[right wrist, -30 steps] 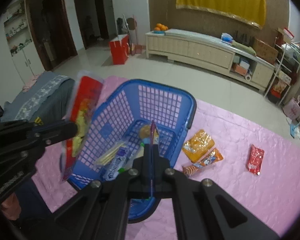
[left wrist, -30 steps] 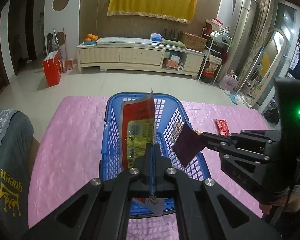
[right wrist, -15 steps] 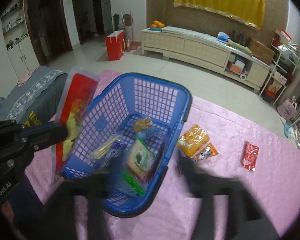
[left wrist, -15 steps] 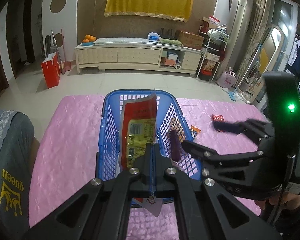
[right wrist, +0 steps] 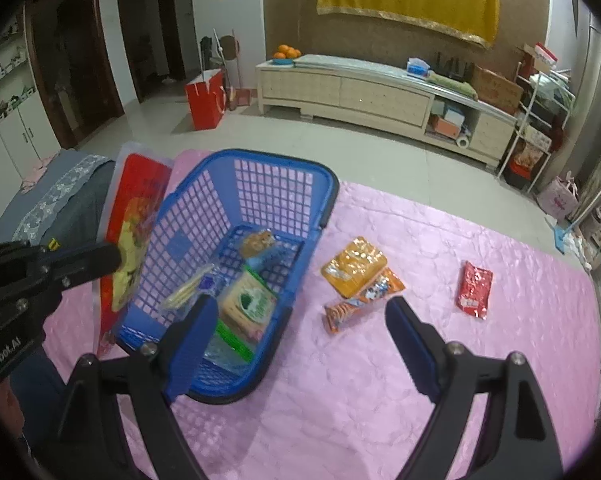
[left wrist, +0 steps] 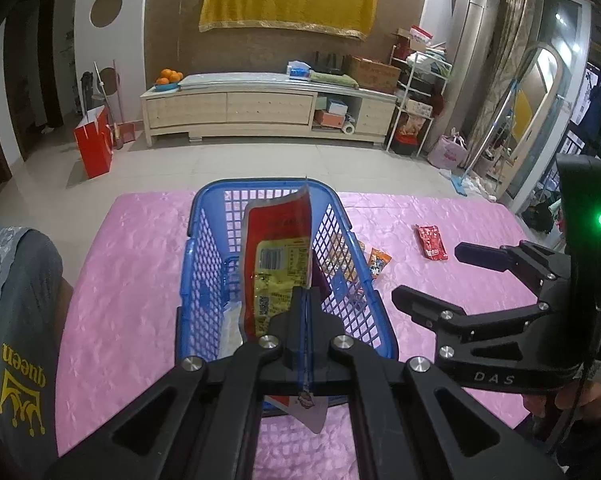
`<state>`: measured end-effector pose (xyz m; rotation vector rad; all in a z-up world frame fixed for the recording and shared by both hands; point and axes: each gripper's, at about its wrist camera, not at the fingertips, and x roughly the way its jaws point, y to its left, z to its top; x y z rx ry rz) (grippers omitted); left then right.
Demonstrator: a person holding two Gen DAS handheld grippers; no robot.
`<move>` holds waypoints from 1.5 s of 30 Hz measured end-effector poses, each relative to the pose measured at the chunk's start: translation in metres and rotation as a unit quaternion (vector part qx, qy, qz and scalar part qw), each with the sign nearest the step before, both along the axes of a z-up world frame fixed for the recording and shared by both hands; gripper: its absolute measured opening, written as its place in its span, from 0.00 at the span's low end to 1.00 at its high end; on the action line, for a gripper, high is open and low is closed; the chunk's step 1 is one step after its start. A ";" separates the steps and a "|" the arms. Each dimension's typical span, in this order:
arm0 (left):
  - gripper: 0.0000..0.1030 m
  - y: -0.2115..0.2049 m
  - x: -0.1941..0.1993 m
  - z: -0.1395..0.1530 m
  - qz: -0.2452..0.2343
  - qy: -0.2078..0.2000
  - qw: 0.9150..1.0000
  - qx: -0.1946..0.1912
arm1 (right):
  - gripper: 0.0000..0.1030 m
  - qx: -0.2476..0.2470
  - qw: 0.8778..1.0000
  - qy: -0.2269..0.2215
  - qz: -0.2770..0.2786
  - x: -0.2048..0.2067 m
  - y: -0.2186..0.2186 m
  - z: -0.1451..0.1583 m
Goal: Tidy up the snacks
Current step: 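Open the right tool over the basket while the left tool releases the pouch into it, then move both tools back toward the orange snacks and red packet on the mat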
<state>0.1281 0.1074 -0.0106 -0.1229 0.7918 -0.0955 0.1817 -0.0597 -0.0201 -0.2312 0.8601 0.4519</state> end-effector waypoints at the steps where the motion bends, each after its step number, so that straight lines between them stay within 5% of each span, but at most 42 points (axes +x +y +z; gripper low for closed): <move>1: 0.00 -0.001 0.002 0.000 -0.002 0.001 1.000 0.001 | 0.86 0.000 1.000 0.003 -0.002 0.001 -0.002 -0.002; 17: 0.00 -0.022 0.077 -0.027 -0.039 0.036 0.998 0.024 | 0.86 0.008 0.999 0.036 -0.024 0.030 -0.017 -0.024; 19: 0.13 -0.024 0.080 -0.031 -0.034 0.039 0.998 0.034 | 0.86 0.013 0.999 0.038 -0.029 0.033 -0.019 -0.026; 21: 0.60 -0.026 0.079 -0.033 -0.028 0.040 0.998 0.044 | 0.86 0.015 0.999 0.039 -0.034 0.035 -0.022 -0.028; 22: 0.62 -0.026 0.075 -0.031 -0.028 0.032 0.998 0.043 | 0.86 0.016 0.998 0.041 -0.036 0.034 -0.023 -0.028; 35: 0.74 -0.022 0.039 -0.005 -0.021 0.016 0.999 0.046 | 0.86 0.025 0.998 0.028 -0.052 0.012 -0.046 -0.006; 45: 0.76 -0.061 0.024 0.004 -0.040 0.011 0.998 0.055 | 0.86 0.039 0.997 0.006 -0.068 -0.008 -0.082 0.017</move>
